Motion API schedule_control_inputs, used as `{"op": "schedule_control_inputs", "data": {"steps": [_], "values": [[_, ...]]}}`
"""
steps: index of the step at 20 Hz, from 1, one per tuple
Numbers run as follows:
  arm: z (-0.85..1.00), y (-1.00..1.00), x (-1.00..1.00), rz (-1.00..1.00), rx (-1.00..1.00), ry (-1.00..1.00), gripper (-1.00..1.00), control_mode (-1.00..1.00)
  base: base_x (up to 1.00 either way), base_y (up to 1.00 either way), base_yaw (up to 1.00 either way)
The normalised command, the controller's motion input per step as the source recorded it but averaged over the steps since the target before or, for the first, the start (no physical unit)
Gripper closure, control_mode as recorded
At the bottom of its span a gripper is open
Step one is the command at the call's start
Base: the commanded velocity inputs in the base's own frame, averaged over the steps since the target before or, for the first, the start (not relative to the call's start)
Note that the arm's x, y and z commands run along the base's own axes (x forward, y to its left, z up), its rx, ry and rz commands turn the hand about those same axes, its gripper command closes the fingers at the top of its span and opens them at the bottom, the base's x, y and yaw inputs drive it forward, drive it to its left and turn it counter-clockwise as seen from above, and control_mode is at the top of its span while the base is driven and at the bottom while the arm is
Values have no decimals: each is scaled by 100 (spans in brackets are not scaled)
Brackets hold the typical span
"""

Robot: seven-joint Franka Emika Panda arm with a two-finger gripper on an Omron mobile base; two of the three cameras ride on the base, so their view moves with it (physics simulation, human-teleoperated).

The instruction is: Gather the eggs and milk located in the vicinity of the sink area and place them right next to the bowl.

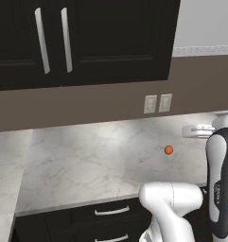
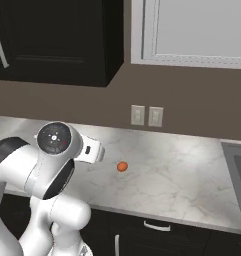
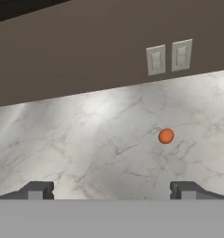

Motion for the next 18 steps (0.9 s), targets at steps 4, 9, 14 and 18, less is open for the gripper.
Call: {"op": "schedule_control_inputs", "data": {"steps": [4, 9, 14, 18], "values": [[0, 0, 0, 0, 0, 0, -100, 100, 63, 0, 0], [0, 0, 0, 0, 0, 0, -100, 100, 34, 0, 0], [0, 0, 15, 0, 0, 24, -100, -100, 0, 0, 0], [0, 0, 24, -3, 0, 35, -100, -100, 0, 0, 0]]}}
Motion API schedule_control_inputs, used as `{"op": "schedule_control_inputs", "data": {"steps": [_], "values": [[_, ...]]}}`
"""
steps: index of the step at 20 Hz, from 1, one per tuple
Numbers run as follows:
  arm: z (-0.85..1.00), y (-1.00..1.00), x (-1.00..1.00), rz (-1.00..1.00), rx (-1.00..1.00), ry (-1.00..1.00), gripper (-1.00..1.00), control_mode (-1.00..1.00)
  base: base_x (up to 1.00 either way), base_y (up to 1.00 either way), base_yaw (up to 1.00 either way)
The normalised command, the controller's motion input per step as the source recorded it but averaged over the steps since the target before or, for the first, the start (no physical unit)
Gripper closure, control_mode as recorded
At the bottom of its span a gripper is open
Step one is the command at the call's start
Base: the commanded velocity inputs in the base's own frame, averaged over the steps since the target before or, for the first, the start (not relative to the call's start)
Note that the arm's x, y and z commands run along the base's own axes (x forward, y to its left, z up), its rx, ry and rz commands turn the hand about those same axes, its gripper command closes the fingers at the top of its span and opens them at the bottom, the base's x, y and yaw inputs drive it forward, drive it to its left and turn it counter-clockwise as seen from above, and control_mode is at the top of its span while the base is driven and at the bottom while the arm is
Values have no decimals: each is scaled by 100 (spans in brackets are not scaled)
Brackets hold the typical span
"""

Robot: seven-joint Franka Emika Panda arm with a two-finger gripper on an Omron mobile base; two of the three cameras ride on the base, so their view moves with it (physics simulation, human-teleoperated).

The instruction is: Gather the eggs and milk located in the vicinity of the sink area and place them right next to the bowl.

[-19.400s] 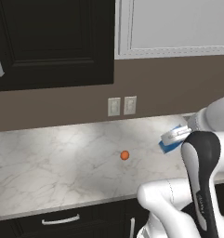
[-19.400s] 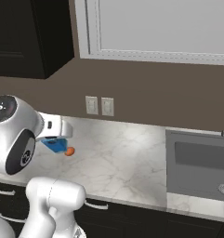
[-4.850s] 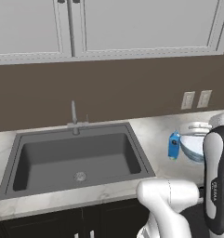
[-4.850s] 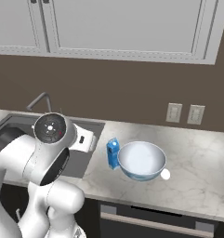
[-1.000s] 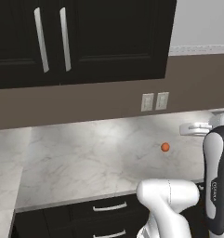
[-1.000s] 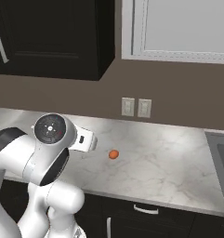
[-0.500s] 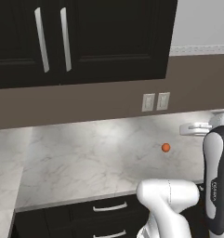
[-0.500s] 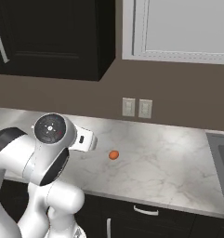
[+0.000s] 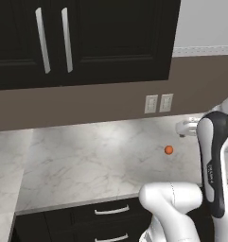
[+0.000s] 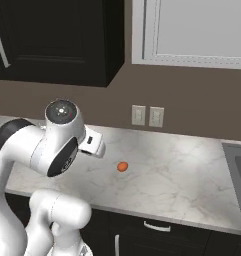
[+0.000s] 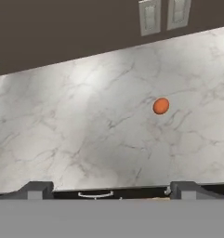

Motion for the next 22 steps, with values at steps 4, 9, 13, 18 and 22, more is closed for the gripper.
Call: {"op": "schedule_control_inputs", "data": {"steps": [4, 9, 13, 18, 22], "values": [[-2, 0, 13, -5, 0, 27, -100, -100, 0, 0, 0], [-39, -9, 16, -6, -6, 8, -100, -100, 0, 0, 0], [-63, -14, 18, -10, -14, 0, -100, -100, 0, 0, 0], [-52, -5, 21, -10, -6, 0, -100, -100, 0, 0, 0], [-28, -8, 25, -6, 0, 5, -100, -100, 0, 0, 0]]}}
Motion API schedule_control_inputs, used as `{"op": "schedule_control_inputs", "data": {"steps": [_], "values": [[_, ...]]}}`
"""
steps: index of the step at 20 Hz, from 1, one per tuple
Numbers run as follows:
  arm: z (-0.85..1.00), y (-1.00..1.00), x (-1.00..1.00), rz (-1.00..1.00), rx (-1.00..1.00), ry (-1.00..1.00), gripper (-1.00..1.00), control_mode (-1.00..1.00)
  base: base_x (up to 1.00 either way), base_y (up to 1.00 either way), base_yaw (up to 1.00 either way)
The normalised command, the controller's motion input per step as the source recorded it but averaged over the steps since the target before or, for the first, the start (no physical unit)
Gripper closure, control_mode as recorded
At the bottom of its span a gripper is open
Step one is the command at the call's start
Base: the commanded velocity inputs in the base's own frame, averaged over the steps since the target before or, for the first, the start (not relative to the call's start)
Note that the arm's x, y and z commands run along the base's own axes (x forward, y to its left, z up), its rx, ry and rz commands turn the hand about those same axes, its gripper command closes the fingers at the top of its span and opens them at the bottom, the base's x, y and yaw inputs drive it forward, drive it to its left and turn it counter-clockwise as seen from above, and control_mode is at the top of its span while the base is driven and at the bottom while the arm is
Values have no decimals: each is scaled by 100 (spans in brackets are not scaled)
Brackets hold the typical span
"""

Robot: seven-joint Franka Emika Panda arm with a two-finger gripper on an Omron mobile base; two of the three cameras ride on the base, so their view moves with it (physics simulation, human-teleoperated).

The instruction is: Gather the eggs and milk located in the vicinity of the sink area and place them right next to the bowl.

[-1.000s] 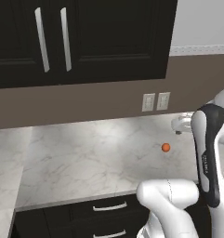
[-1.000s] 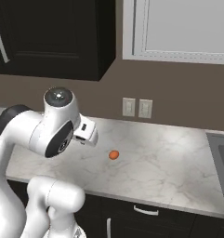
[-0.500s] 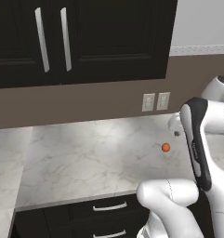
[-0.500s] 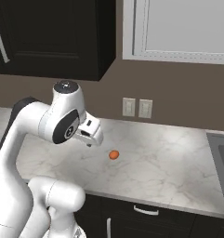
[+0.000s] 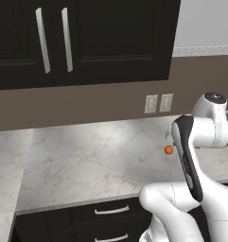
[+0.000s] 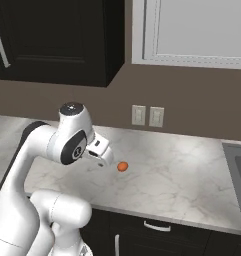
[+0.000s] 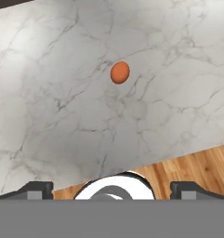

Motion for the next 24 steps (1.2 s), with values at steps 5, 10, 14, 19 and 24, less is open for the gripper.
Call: {"op": "schedule_control_inputs", "data": {"steps": [5, 10, 14, 19, 24], "values": [[-18, -15, 31, -2, 0, 9, -100, -100, 0, 0, 0], [-17, -18, 28, -3, 0, 5, -100, -100, 0, 0, 0], [-19, -24, 32, -1, 0, 3, -100, -100, 0, 0, 0], [-33, -12, 33, 0, 0, 0, -100, -100, 0, 0, 0], [-44, -2, 29, -1, 0, 0, -100, -100, 0, 0, 0]]}}
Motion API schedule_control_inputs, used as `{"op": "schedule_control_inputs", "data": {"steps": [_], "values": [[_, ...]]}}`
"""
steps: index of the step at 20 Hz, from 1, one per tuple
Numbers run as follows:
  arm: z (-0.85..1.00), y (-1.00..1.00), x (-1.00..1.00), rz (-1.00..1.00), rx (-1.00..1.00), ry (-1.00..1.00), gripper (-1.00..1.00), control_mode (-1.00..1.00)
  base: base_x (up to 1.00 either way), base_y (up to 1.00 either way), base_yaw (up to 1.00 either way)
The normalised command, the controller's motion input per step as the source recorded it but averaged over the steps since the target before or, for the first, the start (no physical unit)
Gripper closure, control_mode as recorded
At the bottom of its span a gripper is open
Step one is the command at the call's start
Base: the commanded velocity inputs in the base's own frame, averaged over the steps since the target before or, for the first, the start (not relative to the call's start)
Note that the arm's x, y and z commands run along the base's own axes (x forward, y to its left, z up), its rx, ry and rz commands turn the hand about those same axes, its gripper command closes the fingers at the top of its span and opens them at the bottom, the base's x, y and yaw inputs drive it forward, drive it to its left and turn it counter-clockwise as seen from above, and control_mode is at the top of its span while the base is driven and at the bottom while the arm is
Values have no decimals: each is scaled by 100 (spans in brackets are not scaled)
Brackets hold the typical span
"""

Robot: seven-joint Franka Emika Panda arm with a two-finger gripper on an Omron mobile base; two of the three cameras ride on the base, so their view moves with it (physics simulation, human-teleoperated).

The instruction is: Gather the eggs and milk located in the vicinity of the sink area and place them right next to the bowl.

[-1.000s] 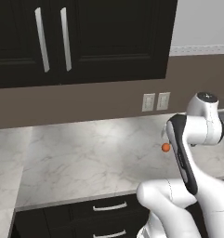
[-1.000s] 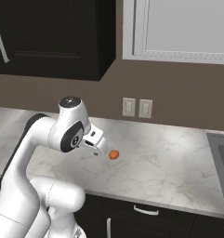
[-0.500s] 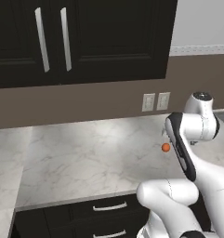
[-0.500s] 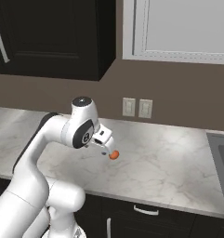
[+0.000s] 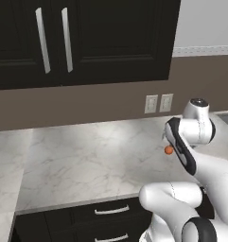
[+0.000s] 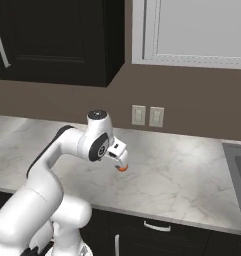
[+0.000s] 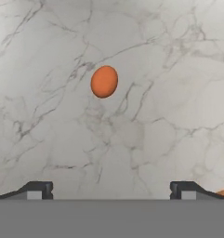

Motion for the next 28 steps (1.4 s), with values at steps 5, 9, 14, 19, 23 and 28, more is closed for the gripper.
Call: {"op": "schedule_control_inputs", "data": {"steps": [5, 9, 14, 19, 23, 28], "values": [[-28, 0, 28, 0, 0, 0, -100, -100, 0, 0, 0], [-21, 0, 26, 0, 0, 0, -100, -100, 0, 0, 0], [-20, -3, 29, 0, 0, 0, -100, -100, 0, 0, 0], [-22, -10, 30, 0, 0, 0, -100, -100, 0, 0, 0], [-21, -14, 32, 0, 0, 0, -100, -100, 0, 0, 0], [-20, -11, 31, 0, 0, 0, -100, -100, 0, 0, 0]]}}
